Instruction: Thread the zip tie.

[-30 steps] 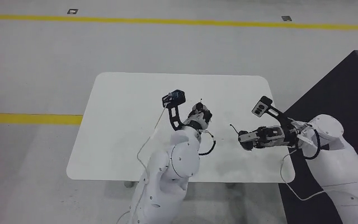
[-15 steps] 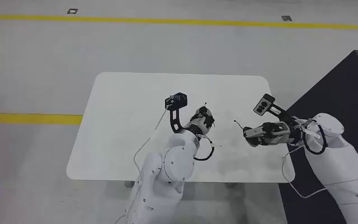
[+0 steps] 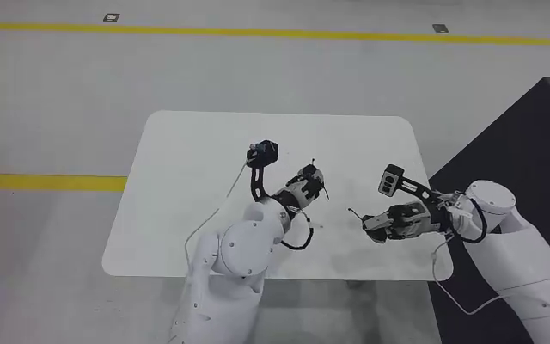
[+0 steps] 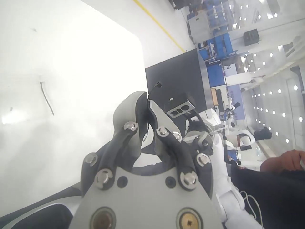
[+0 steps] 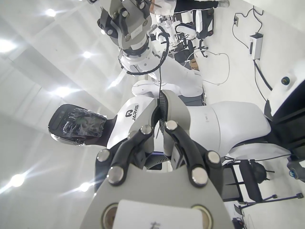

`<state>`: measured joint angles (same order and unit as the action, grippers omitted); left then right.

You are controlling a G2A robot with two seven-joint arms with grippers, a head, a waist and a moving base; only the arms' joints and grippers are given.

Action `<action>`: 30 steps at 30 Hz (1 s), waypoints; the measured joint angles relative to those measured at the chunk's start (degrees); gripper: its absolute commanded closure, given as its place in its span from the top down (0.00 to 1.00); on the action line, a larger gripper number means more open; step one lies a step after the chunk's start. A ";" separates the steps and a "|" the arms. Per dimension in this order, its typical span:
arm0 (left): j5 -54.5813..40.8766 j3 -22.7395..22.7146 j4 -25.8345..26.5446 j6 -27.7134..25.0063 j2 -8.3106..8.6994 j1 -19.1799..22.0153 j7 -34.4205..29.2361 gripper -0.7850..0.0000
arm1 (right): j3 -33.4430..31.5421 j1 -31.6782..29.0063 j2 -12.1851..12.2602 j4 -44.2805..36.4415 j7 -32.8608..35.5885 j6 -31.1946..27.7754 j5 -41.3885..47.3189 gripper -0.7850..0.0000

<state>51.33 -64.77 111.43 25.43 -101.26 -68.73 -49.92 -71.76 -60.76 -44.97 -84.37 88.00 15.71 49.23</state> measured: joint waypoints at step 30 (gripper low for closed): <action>-6.69 2.92 0.05 0.09 1.89 0.45 -0.15 0.00 | 5.03 0.73 3.10 -1.56 -2.31 -2.05 2.63 0.00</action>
<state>44.63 -61.85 111.48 25.53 -99.37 -68.27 -50.07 -66.73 -60.03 -41.88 -85.94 85.69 13.66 51.85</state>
